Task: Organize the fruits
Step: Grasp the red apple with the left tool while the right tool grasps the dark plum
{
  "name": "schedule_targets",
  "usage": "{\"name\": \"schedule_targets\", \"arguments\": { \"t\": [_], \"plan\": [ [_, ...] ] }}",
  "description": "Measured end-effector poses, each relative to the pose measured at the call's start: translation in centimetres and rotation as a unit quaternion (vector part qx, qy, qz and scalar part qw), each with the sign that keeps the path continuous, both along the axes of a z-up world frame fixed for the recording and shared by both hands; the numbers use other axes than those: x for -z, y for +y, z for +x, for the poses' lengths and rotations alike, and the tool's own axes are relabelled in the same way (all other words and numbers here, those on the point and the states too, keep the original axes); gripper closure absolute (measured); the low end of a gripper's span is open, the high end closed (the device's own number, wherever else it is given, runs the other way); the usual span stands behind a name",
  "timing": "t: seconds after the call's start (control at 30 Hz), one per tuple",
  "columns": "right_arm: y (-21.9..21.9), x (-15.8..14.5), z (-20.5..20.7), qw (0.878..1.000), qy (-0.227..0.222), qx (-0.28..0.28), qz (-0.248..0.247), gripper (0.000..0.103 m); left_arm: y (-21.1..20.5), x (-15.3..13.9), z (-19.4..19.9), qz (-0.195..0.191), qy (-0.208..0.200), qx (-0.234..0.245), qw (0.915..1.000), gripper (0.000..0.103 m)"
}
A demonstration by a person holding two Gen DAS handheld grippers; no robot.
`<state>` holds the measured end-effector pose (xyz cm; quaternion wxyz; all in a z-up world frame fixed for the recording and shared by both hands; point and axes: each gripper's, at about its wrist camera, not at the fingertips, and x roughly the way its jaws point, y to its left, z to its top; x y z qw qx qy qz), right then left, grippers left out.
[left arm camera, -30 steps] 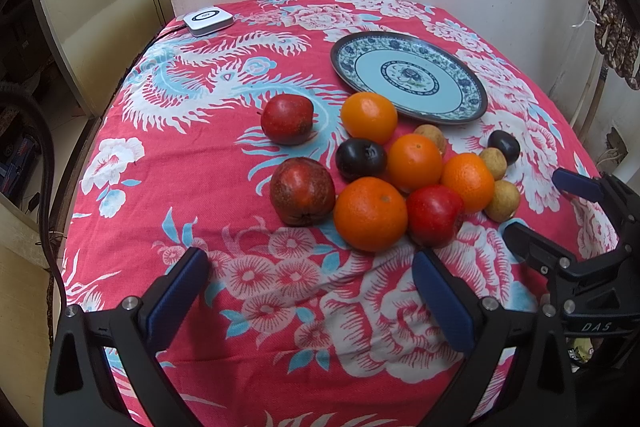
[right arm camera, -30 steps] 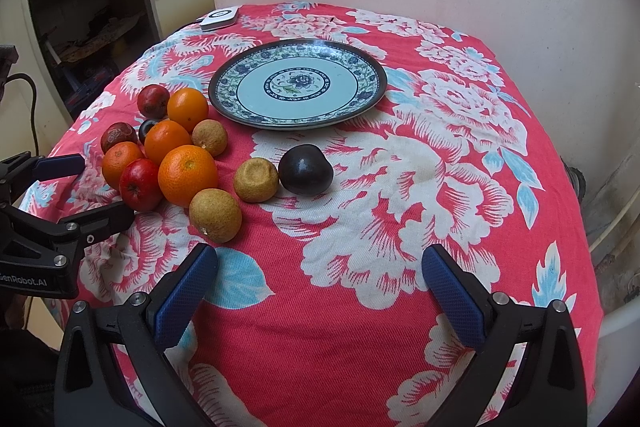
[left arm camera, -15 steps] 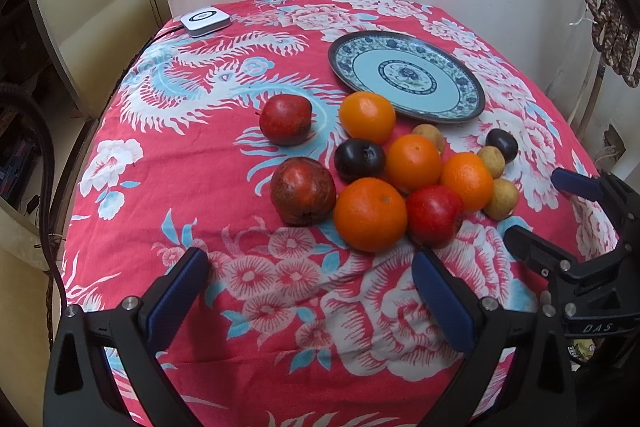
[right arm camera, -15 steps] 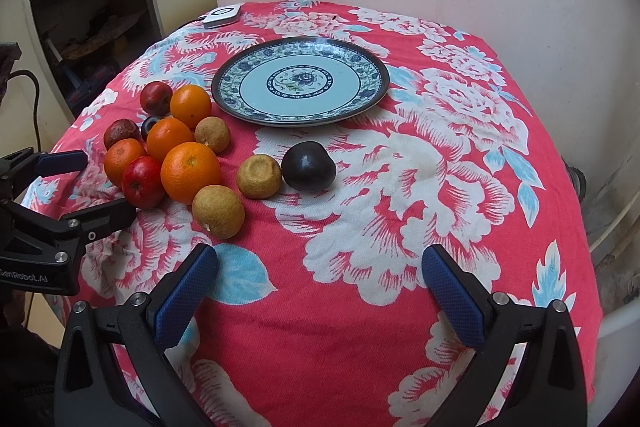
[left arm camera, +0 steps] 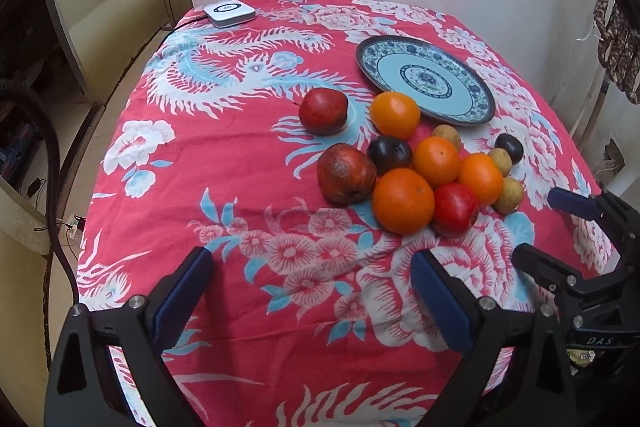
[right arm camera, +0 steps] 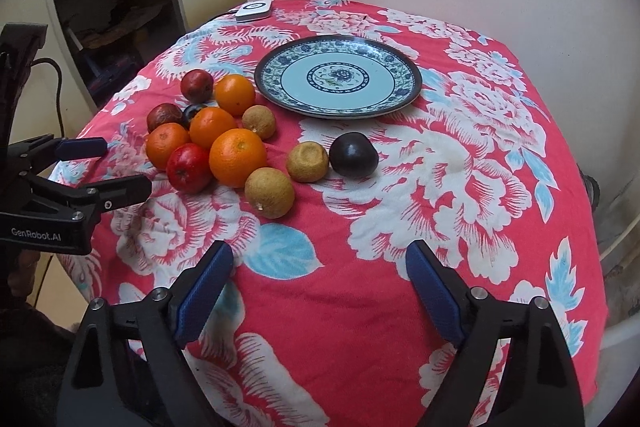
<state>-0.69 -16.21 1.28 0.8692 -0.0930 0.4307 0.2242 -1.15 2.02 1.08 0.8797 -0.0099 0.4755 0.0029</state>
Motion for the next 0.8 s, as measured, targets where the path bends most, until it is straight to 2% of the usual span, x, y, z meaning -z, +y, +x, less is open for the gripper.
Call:
{"name": "schedule_targets", "arguments": {
  "t": [0.17, 0.47, 0.8],
  "plan": [
    [0.0, -1.0, -0.3, 1.000, -0.002, -0.006, 0.011, 0.019, 0.5, -0.7, 0.0, 0.006, -0.012, 0.007, 0.9999, 0.005],
    [-0.5, -2.2, 0.9, 1.000, -0.005, -0.002, 0.017, 0.029, 1.3, -2.5, 2.0, -0.008, -0.029, 0.003, 0.9995, 0.009],
    [-1.4, -2.6, 3.4, 0.999, 0.000, 0.004, 0.033, 0.052, 1.7, -2.6, 5.0, -0.018, -0.021, -0.002, 0.9996, 0.018]
  ]
}}
